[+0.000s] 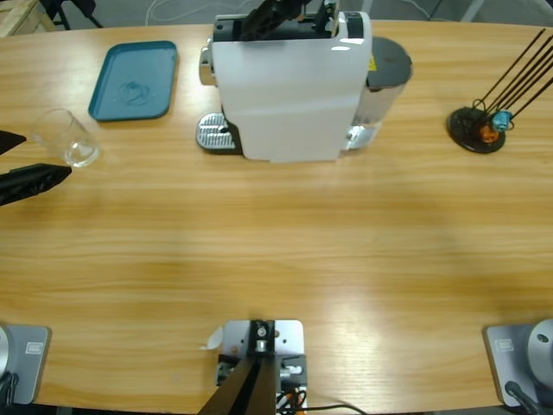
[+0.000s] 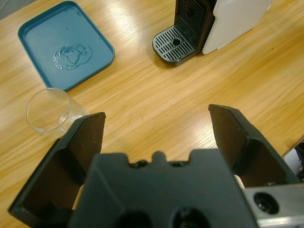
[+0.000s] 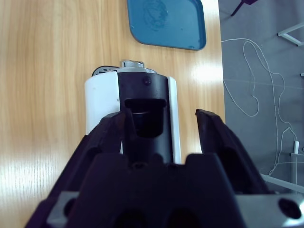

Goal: Pour coffee

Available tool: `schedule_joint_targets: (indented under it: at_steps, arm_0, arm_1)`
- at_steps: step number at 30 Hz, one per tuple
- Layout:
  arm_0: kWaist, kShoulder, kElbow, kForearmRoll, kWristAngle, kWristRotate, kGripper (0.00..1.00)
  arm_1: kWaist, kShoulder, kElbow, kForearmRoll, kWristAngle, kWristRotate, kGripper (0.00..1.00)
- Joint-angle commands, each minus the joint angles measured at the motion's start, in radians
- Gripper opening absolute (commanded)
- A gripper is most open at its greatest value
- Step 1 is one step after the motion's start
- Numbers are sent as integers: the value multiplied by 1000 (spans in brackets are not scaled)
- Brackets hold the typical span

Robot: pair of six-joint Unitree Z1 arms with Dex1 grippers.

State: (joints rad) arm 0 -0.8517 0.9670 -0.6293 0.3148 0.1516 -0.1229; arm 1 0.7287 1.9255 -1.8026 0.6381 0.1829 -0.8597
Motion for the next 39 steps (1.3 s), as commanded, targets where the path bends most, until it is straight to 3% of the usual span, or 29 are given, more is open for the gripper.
schedule_joint_targets:
  at_steps: [1, 4, 6, 7, 8, 11, 16, 20, 23, 27, 32, 39]
  arm_0:
    - [-6, 0, 34, -9, 9, -11, 941]
    - [-6, 2, 34, -8, 9, -11, 941]
    - [-6, 2, 34, -8, 9, -11, 941]
    - [-6, 2, 34, -9, 9, -11, 941]
    - [-6, 2, 34, -9, 10, -11, 941]
    - [-6, 2, 34, -9, 11, -11, 941]
    - [-6, -4, 34, -8, 11, -11, 936]
    - [-6, -14, 36, -8, 11, -11, 931]
    - [-6, -14, 36, -8, 11, -12, 931]
    - [-6, -16, 36, -8, 11, -12, 931]
    - [-6, -17, 37, -8, 11, -12, 932]
    - [-6, -16, 37, -8, 13, -12, 931]
  arm_1:
    - [114, -7, -54, 80, -58, 95, 766]
    - [182, -77, -55, 96, -59, 158, 962]
    - [198, -137, -47, 120, -49, 199, 973]
    - [199, -167, -52, 152, -42, 224, 885]
    - [199, -196, -63, 192, -45, 244, 723]
    - [199, -300, -70, 287, -66, 253, 0]
    - [197, -430, 70, 238, -225, 345, 0]
    - [156, -520, 301, -24, -270, 506, 0]
    - [152, -507, 377, -134, -316, 528, 0]
    - [153, -473, 482, -369, -511, 536, 0]
    - [153, -388, 479, -453, -724, 534, 0]
    - [154, -325, 484, -482, -747, 537, 0]
